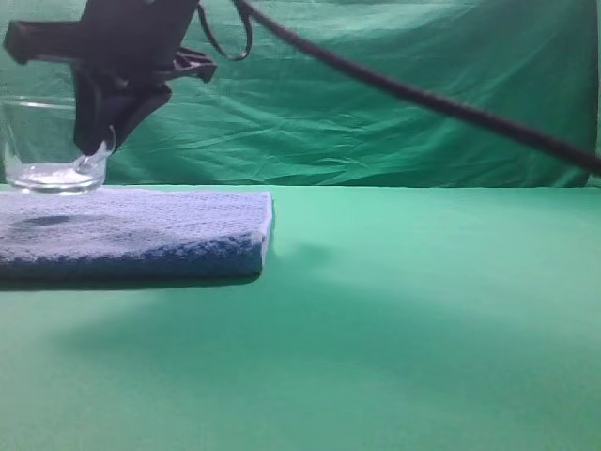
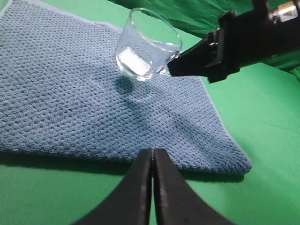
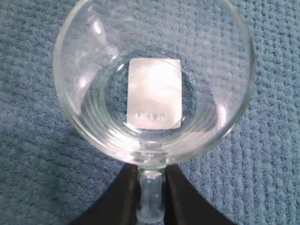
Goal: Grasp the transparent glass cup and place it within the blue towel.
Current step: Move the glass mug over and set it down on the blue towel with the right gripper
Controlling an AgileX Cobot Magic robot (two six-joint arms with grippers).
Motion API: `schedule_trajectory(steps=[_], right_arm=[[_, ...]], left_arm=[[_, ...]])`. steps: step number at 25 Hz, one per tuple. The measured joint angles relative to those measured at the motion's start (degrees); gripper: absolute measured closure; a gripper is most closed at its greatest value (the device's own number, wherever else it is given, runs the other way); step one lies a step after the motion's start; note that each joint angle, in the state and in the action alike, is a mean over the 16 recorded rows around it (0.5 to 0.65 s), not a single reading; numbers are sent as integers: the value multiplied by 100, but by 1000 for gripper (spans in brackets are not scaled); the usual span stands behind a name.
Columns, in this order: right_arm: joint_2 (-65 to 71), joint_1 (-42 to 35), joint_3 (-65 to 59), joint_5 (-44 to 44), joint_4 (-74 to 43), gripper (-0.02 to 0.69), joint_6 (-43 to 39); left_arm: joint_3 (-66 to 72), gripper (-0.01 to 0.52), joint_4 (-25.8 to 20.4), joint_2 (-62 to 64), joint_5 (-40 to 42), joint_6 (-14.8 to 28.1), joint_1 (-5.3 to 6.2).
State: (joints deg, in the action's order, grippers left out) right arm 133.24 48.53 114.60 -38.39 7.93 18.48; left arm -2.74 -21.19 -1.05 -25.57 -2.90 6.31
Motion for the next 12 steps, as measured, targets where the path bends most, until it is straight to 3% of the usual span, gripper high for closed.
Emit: schedule_trajectory(steps=[7,12], right_arm=[[-332,-61,39,-264,-17,328,-40],[-908,-196,50,-876,-45,344,-177]], left_arm=[[0,514,0,0,0,0,0],[0,514,0,0,0,0,0]])
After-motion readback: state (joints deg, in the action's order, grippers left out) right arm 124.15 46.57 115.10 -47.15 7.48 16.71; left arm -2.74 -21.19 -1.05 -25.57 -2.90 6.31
